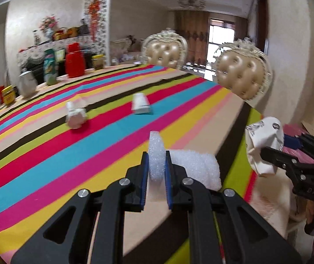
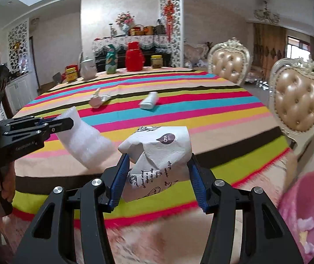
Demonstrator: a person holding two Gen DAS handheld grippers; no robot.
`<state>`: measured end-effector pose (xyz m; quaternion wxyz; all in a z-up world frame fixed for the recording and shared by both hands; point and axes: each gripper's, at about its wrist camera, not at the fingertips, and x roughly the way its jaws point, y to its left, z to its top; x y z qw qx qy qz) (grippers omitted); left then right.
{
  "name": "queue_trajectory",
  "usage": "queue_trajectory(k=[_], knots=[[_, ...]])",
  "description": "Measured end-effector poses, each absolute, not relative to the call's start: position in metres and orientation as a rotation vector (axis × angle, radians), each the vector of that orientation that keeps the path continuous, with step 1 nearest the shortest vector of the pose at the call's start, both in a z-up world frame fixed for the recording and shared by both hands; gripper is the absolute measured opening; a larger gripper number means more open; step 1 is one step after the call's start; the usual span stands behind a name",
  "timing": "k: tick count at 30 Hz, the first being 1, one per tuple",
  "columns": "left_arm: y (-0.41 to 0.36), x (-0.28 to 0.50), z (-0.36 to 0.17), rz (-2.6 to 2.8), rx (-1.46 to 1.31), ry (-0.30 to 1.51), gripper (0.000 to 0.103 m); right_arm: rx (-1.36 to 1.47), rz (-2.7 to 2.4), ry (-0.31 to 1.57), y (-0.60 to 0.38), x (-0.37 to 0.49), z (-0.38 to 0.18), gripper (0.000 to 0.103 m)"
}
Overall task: Collect trash
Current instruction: 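Carry the foam sheet and paper bag to the pink wastebasket and release both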
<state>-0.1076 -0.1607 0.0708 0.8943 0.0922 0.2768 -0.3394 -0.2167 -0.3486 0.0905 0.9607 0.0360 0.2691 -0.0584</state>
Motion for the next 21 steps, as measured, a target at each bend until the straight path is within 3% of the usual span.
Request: queue_trajectory(k=[21], knots=[[-0.31,-0.186,0.078,-0.995,0.326,0.539,0.013,0.199,-0.433,0.474,-0.482,-0.327,0.089,0.052]])
